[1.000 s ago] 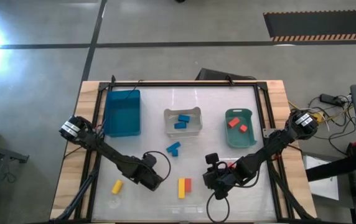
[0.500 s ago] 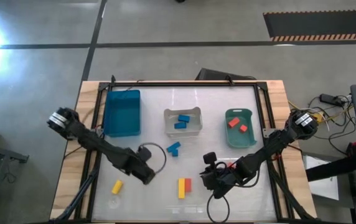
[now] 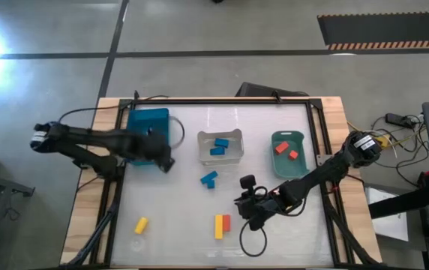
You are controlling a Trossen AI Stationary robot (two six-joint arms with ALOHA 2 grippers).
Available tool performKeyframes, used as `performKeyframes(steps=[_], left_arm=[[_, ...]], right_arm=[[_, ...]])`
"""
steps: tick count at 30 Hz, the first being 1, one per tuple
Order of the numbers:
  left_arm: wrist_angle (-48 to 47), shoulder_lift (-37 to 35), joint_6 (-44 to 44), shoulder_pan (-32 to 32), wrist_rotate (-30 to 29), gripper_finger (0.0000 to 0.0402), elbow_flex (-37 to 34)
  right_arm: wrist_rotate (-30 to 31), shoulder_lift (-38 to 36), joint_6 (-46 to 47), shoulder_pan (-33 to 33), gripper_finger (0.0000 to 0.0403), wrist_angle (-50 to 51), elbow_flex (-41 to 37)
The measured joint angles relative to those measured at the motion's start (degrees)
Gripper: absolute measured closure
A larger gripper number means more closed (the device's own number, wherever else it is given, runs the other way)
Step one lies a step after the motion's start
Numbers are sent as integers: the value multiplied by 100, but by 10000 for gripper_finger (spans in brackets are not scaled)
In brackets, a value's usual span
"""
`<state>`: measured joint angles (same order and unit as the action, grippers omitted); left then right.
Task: Sort & place blocks by color
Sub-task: Put the yellow block into the blue bin
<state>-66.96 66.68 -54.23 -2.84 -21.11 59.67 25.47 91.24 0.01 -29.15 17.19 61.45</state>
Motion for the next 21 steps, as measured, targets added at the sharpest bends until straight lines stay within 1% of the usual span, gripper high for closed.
performKeyframes(steps=[6, 10, 15, 21], left_arm=[[17, -127, 1432, 1624, 5, 289, -75], [105, -16, 2202, 2527, 10, 289, -172], [414, 265, 2840, 3373, 279, 289, -301], [975, 736, 3133, 4011, 409, 289, -636]], right_arm=[[-95, 0, 8, -7, 364, 11, 0], [-168, 0, 68, -7, 364, 23, 0], [-169, 0, 90, -7, 364, 35, 0], [-168, 0, 107, -7, 364, 33, 0]])
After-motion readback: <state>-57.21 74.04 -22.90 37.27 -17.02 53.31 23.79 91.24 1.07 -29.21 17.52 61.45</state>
